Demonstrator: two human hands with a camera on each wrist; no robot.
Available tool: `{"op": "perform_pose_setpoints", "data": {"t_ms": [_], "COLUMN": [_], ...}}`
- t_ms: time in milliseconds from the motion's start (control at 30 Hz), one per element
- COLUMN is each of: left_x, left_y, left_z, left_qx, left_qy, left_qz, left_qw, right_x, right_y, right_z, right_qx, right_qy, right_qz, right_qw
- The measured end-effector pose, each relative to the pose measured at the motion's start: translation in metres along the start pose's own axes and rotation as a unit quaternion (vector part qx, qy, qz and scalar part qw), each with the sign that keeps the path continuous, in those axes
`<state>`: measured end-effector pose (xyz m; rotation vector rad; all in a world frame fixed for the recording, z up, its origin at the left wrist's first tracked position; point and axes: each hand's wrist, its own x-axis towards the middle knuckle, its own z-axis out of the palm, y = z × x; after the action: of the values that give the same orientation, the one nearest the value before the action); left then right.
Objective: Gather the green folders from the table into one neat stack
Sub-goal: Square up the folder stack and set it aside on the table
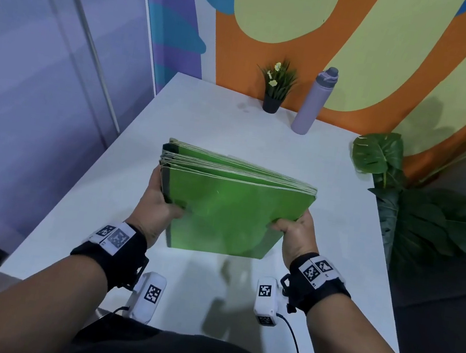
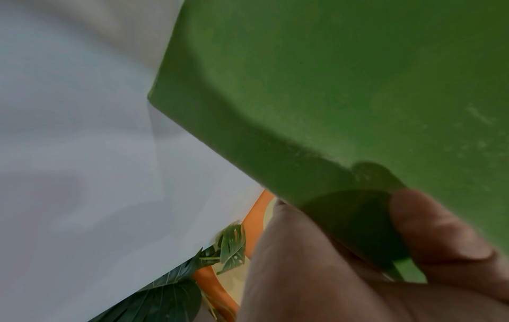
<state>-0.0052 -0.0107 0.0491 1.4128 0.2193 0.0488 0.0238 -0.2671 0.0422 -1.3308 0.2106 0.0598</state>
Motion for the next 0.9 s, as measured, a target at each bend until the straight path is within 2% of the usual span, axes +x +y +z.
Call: {"op": "perform_pose_setpoints", "data": {"t_ms": [133, 333, 533, 633, 766, 900], "left_x": [0.003, 0.004, 0.005, 0.007, 0.011, 0.014], "left_y": [-0.005, -0.008, -0.011, -0.013, -0.02, -0.028], "left_z": [-0.002, -0.005, -0.003, -0.007, -0.017, -0.019], "left_qx": [0.005, 0.033, 0.041, 0.08, 0.145, 0.15], "left_qy": [-0.005, 0.006, 0.004, 0.002, -0.005, -0.016], "left_qz": [0.001, 0.026, 0.014, 0.014, 0.024, 0.005], "left_qw": [1.0, 0.999, 0.999, 0.997, 0.989, 0.989], "right_x": [-0.001, 0.001, 0.002, 0.002, -0.001, -0.014], "right_y": [0.001, -0.008, -0.006, -0.004, -0.004, 0.0], "right_z": [0.002, 0.001, 0.008, 0.008, 0.007, 0.002], "right_qx": [-0.001, -0.03, -0.015, -0.011, -0.019, -0.117], "right_qy": [0.018, 0.024, 0.029, 0.034, 0.013, -0.031], "right_qz": [0.016, -0.04, -0.029, -0.026, -0.021, 0.01], "right_qw": [1.0, 0.998, 0.999, 0.999, 1.0, 0.993]}}
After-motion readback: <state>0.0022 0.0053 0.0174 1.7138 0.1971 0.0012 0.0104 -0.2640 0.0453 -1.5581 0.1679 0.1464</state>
